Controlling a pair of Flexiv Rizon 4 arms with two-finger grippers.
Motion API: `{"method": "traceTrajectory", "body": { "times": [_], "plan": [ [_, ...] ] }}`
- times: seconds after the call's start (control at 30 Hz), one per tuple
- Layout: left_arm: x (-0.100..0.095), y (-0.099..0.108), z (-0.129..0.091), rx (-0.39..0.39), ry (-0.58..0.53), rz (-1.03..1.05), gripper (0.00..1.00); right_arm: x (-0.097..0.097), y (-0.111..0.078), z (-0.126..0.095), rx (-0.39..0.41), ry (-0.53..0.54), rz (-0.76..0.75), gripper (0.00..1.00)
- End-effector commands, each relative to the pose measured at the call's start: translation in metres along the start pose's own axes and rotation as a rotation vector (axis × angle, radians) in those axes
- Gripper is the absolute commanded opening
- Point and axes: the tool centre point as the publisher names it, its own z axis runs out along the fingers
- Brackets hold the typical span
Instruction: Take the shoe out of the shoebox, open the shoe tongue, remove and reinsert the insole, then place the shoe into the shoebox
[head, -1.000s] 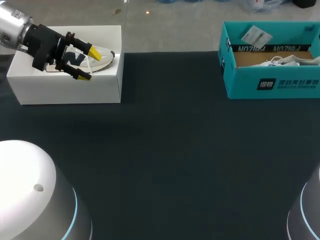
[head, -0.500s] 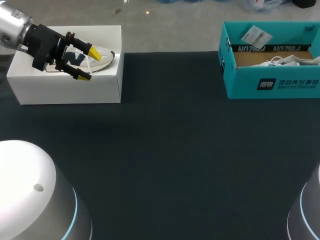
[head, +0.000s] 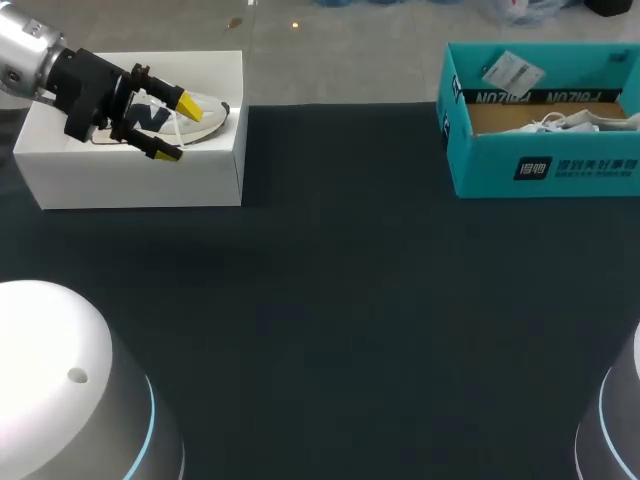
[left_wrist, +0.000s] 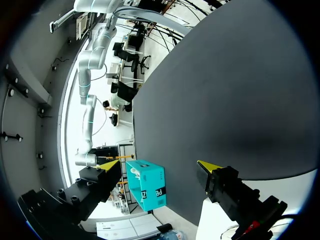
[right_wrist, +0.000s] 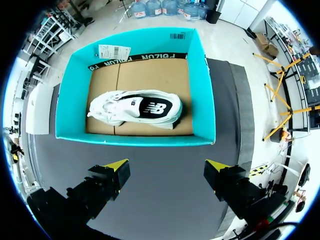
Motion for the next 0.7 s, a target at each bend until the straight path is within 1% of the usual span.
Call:
{"method": "traceTrajectory", "body": {
  "times": [0.03,0.13,0.2,0.23,0.37,0.53,0.63,0.7],
  "plan": [
    [-0.001,0.008,-0.009,0.022,0.097,-0.012,1.00,0.010,-0.046,-0.002,-0.100,-0.034,-0.034,1.00],
    [0.005,0.015,-0.017,0.037,0.149,-0.016,1.00,0.015,-0.064,0.000,-0.114,-0.059,-0.088,1.00],
    [0.008,0.019,-0.024,0.049,0.202,-0.022,1.00,0.018,-0.072,0.001,-0.110,-0.062,-0.119,1.00],
    [0.008,0.020,-0.026,0.052,0.211,-0.019,1.00,0.019,-0.074,0.001,-0.110,-0.071,-0.123,1.00],
    [0.009,0.025,-0.042,0.067,0.295,-0.023,1.00,0.019,-0.074,0.001,-0.110,-0.071,-0.123,1.00],
    [0.014,0.035,-0.069,0.077,0.482,-0.036,1.00,0.019,-0.074,0.001,-0.110,-0.071,-0.123,1.00],
    [0.016,0.042,-0.087,0.071,0.573,-0.042,1.00,0.019,-0.074,0.001,-0.110,-0.071,-0.123,1.00],
    [0.016,0.045,-0.095,0.076,0.621,-0.044,1.00,0.019,-0.074,0.001,-0.110,-0.071,-0.123,1.00]
  ]
}}
